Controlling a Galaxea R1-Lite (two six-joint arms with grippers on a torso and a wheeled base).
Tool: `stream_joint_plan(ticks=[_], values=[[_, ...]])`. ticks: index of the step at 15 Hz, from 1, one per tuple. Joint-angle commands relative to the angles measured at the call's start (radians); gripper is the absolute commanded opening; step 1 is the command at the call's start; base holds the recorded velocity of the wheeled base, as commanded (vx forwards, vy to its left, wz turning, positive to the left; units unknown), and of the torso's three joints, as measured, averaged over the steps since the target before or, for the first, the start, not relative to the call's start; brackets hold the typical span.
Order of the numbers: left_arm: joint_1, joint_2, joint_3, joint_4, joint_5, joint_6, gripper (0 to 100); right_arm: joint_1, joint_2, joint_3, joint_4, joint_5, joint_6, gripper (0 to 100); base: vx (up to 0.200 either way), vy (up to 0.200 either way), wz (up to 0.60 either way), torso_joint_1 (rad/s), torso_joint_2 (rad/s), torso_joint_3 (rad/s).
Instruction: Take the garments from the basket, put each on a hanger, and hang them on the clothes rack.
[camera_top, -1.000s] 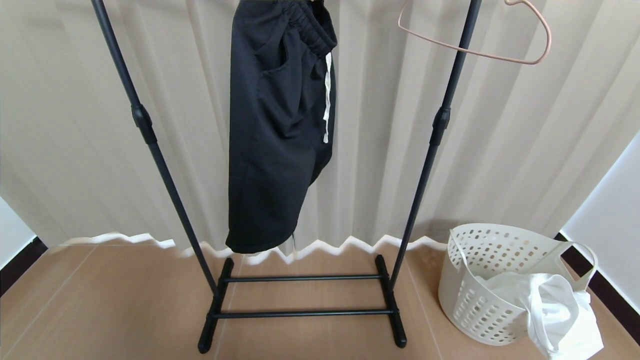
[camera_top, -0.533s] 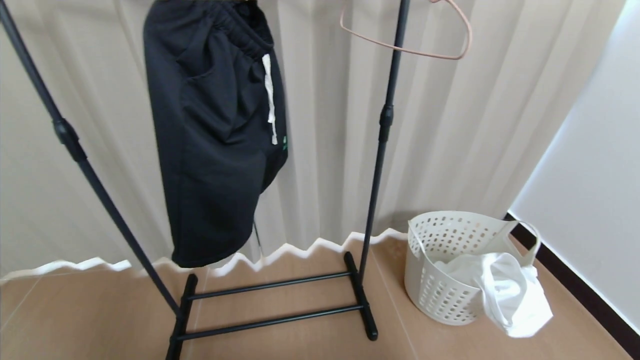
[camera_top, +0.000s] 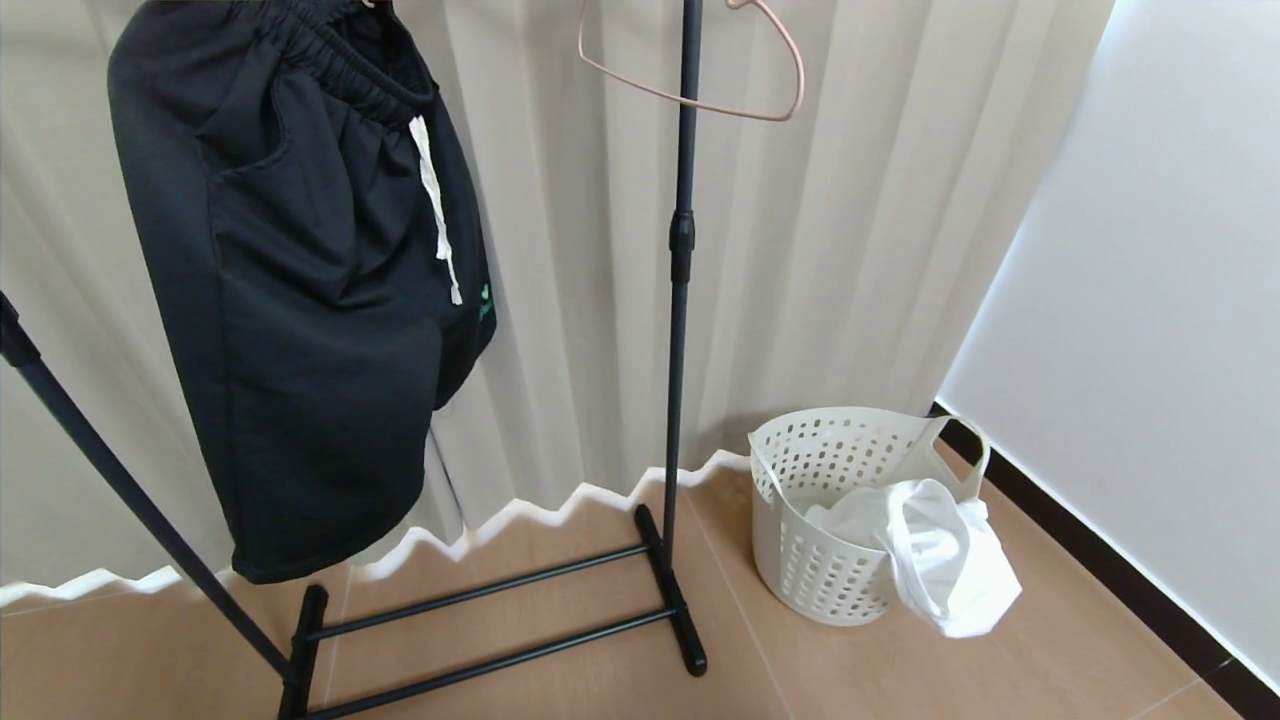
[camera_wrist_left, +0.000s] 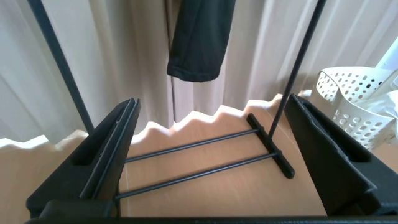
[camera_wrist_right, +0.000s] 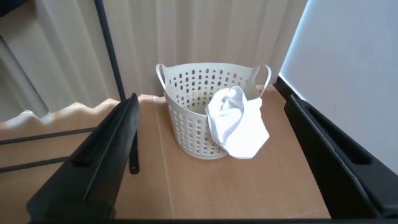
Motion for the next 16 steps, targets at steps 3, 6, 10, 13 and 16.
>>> stream_joint_plan(ticks=[3, 6, 10, 13, 16], values=[[0.002, 0.001, 0.000, 0.000, 0.000, 0.002, 100, 0.000, 0.000, 0.000, 0.000, 0.000, 0.000, 100, 0.000, -0.200, 0.00, 0.007, 0.00, 0.001], [0.002, 0.001, 0.000, 0.000, 0.000, 0.002, 100, 0.000, 0.000, 0.000, 0.000, 0.000, 0.000, 100, 0.000, -0.200, 0.00, 0.001, 0.00, 0.002], [0.000, 0.001, 0.000, 0.000, 0.000, 0.000, 100, 0.000, 0.000, 0.000, 0.000, 0.000, 0.000, 100, 0.000, -0.150, -0.45, 0.002, 0.00, 0.001], [0.000, 0.001, 0.000, 0.000, 0.000, 0.002, 100, 0.000, 0.000, 0.000, 0.000, 0.000, 0.000, 100, 0.000, 0.000, 0.00, 0.000, 0.00, 0.000], [0.002, 0.001, 0.000, -0.003, 0.003, -0.001, 100, 0.000, 0.000, 0.000, 0.000, 0.000, 0.000, 100, 0.000, 0.000, 0.00, 0.000, 0.00, 0.000]])
